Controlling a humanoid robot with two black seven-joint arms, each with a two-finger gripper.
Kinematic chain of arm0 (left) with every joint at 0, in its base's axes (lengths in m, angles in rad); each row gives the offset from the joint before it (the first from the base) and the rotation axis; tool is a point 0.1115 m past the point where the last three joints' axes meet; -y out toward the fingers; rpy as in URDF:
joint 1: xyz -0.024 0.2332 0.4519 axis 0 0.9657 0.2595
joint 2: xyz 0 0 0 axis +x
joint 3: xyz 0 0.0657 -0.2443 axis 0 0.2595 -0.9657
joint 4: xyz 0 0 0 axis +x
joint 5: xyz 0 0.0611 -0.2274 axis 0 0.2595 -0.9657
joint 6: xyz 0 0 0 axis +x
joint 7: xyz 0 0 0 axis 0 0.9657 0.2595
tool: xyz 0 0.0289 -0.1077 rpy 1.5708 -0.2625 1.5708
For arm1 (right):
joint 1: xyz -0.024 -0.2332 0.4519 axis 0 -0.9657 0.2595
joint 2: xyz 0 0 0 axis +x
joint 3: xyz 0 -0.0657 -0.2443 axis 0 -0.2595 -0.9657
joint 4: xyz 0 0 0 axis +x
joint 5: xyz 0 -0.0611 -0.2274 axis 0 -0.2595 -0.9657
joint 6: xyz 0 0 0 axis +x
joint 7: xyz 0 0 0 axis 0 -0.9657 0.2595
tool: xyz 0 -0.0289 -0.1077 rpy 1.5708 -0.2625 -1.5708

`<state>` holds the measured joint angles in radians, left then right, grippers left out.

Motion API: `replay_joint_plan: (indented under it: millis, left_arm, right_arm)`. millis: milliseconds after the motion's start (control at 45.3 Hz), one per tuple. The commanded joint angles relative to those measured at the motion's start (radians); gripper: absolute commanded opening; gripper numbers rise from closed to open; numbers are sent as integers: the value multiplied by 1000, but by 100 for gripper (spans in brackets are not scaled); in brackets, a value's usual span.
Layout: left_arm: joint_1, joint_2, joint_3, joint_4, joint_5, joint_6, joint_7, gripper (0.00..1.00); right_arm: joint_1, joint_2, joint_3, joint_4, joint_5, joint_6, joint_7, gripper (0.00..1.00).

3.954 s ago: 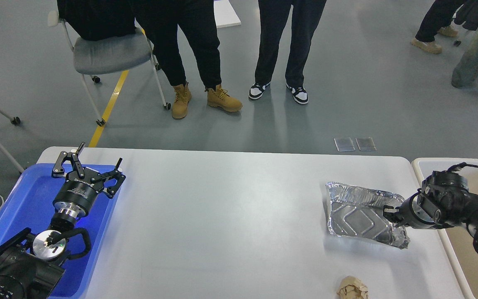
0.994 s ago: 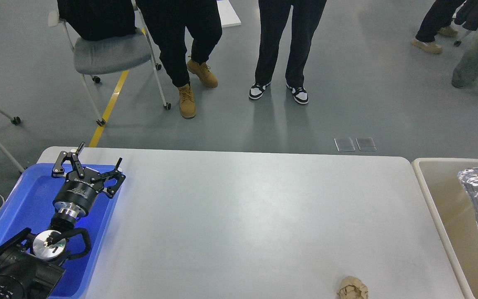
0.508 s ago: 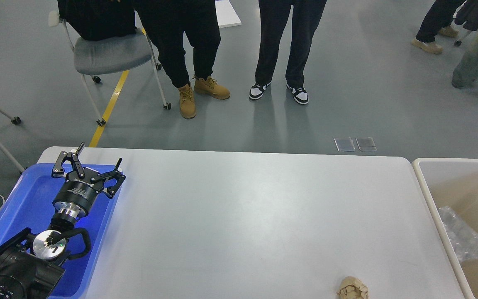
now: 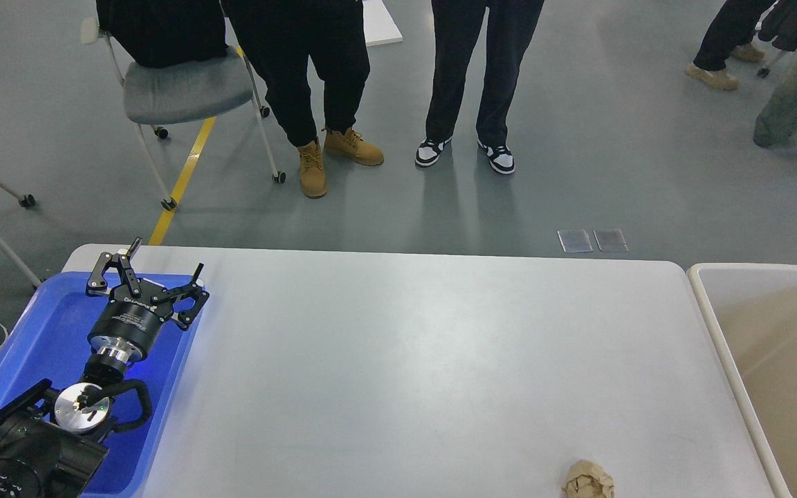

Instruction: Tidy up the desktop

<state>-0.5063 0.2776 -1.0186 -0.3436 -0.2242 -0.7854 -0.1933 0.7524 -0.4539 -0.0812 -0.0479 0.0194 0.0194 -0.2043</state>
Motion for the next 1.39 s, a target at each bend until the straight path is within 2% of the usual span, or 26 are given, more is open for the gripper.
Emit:
replay_joint_plan:
  millis: [0,641,839,1016,1369]
  left_arm:
    - [0,0,0,0,0,0,0,100]
    - [-1,0,2,0,0,0,0,100]
    - [-1,0,0,0,0,0,0,100]
    - [0,0,0,0,0,0,0,100]
    - [0,0,0,0,0,0,0,100]
  right_arm:
    - [108,-71,-72,-1,-29,165,-1,100]
    - [399,-108,-328,-7,-32,508,-1,100]
    - [511,-121,-403,16,-50,544,-4,100]
    - [666,-245,-477,265,-79,530,-4,100]
    - [933,-448,-479,899,-432,419,-4,100]
